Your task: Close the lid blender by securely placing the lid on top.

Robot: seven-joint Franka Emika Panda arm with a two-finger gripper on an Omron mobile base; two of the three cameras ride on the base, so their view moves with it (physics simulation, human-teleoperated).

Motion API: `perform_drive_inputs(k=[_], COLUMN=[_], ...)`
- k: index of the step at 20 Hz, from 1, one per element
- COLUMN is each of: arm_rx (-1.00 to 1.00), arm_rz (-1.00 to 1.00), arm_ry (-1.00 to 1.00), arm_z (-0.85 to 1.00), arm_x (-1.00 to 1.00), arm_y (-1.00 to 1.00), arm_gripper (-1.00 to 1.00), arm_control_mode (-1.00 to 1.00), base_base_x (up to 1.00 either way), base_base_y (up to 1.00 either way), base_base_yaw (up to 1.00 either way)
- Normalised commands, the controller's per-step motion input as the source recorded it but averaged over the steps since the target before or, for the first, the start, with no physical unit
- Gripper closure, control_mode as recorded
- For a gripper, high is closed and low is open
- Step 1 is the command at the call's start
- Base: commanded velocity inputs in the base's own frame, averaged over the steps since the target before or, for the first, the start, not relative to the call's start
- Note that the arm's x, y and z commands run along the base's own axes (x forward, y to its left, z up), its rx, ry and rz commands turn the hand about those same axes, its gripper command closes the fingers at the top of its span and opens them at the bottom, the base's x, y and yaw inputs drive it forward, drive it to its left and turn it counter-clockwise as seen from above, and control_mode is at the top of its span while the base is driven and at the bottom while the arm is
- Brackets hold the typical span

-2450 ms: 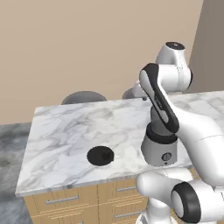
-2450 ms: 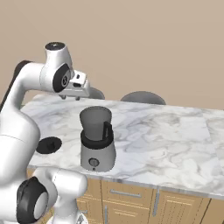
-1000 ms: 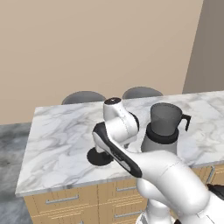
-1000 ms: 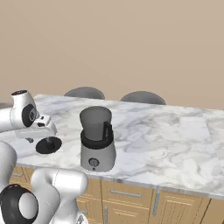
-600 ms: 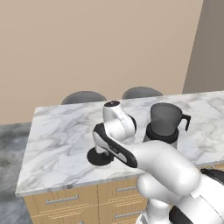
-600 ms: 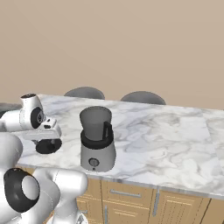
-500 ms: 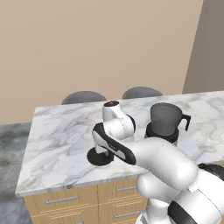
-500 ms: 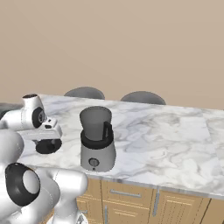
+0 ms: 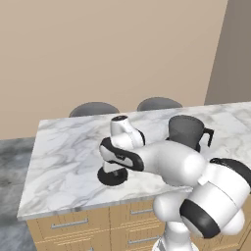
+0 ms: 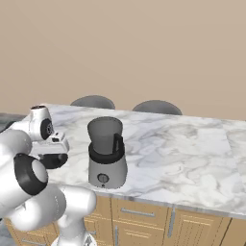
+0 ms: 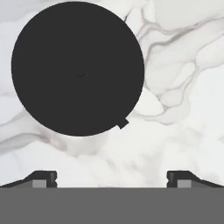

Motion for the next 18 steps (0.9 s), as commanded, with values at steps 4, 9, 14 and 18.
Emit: perform_drive_inputs(k=[4, 9, 14, 18], arm_rx=[0.0, 0.0, 0.0, 0.0], arm_rz=[0.0, 0.0, 0.0, 0.0], arm_ry=[0.01, 0.0, 0.0, 0.0], arm_z=[-0.16, -0.22, -0.2, -0.22], arm_x=[0.13, 0.1, 0.12, 0.13], arm_y=[0.03, 0.0, 0.0, 0.01], arm_gripper=[-1.0, -1.0, -1.0, -1.0], arm_control_mode=[-1.0, -1.0, -1.0, -1.0], base_base_x=[0.0, 0.0, 0.0, 0.0], base_base_y=[0.0, 0.0, 0.0, 0.0], base_base_yaw=[0.0, 0.0, 0.0, 0.0])
